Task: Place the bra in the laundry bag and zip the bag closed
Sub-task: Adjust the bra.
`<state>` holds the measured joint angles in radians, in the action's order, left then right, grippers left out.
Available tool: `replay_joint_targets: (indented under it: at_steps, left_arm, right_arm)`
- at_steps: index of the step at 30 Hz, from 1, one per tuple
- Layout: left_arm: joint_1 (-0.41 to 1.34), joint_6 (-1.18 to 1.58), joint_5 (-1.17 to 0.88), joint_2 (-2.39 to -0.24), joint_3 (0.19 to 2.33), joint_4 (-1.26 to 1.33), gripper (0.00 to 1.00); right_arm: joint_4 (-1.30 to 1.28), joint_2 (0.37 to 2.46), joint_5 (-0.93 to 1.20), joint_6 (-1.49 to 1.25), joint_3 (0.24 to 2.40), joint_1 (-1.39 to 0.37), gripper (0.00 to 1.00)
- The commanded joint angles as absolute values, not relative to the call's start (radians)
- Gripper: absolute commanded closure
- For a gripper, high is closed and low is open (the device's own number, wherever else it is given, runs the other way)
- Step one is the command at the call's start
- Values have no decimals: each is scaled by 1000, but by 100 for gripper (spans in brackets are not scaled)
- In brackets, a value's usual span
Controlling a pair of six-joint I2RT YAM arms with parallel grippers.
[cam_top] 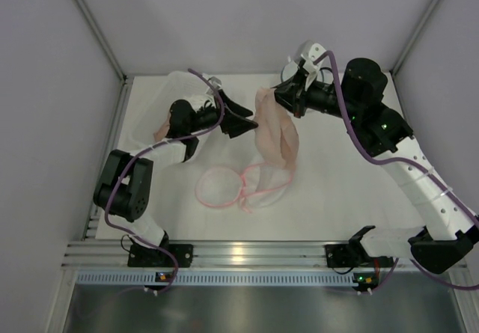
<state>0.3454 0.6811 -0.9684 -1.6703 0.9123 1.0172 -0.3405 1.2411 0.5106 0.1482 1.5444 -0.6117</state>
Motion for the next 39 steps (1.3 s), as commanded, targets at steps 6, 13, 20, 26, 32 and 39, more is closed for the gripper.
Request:
replay_joint_targets:
  at_steps: [6,13,20,26,32,39]
  left_arm:
    - [379,612,-1031,-1626,948,1034,15]
    - [405,606,-1061,-1628,953,1034,94]
    - [400,407,-751,-1485,946,660,100]
    - [400,273,-395,-1347,1107,200,100]
    - [400,152,-226,-1238,1216,-56,100]
    - [400,37,-141,-1233,1437,-323,100]
  right_arm:
    - [-316,1246,546,167,1562,-603,100]
    - [-311,1243,532,170,1555,-604,100]
    - [-293,1238,425,138,1511,-595,100]
    - [-253,1229,232,38,1428,-575,98]
    - [-219,1212,201,-41,1333,-558,72]
    - [-330,1232,74,-161,1304,-522,42]
